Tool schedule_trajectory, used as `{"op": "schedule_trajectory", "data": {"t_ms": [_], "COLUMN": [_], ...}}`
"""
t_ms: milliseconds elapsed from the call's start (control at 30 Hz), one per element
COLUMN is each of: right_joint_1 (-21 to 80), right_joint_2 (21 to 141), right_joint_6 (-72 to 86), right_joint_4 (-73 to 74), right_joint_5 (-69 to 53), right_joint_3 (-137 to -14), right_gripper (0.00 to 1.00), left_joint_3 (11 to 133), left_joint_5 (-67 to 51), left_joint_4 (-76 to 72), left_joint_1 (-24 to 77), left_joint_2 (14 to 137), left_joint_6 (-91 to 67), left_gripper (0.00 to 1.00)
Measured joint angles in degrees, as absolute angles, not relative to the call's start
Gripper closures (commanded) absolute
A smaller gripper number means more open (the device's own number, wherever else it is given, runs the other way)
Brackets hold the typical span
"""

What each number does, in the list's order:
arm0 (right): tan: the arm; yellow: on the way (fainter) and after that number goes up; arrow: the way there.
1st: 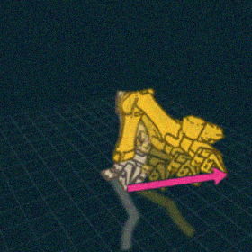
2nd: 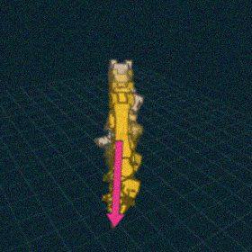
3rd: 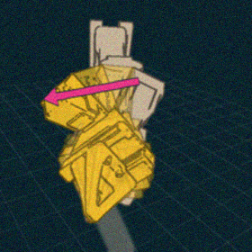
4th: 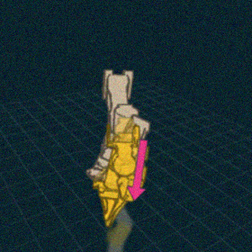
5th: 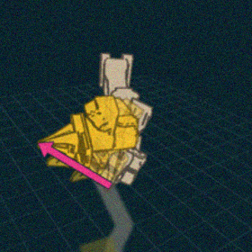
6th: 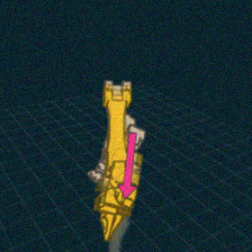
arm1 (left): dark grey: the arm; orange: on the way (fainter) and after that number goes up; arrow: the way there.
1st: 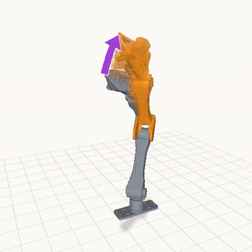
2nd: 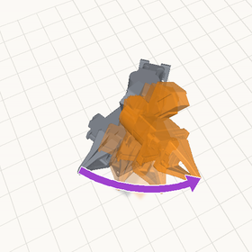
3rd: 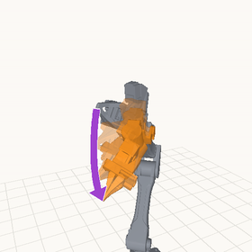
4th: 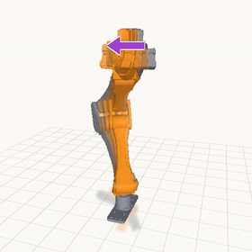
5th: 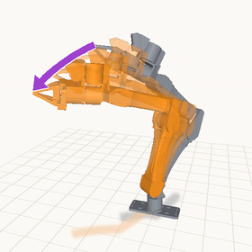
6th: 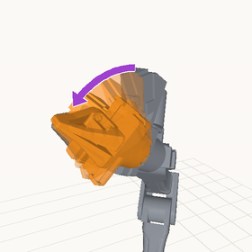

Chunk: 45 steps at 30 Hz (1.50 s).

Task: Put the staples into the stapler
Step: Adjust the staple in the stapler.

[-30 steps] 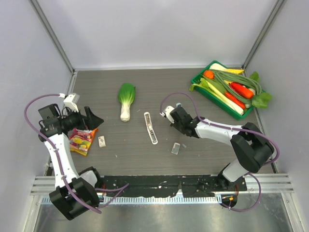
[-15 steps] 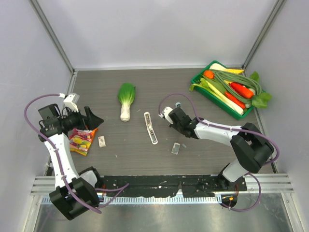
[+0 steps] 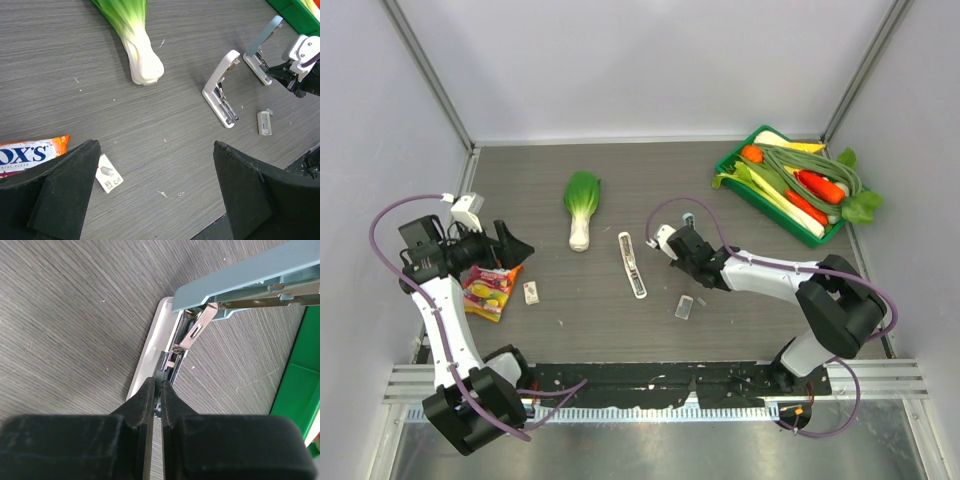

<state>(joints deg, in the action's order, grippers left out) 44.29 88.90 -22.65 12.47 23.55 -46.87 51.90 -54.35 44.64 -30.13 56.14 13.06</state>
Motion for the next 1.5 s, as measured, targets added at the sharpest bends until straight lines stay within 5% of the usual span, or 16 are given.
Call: {"op": "schedule_trajectory", "data": {"t_ms": [1500], "right_joint_1": [49.7], "right_joint_2": [90.7], "right_joint_6": [-30.6], "right_joint_4": [6.0], "right_joint_5": [33.6], "right_joint_3": [-42.5], "right_gripper": [0.83], "left_joint_3": [51.9], "left_joint_5": [-54.6], "left_joint_4": [44.7], "left_joint_1": [-30.2], "left_joint_2": [56.2], "left_joint_6": [13.7], "left_gripper": [0.00]}}
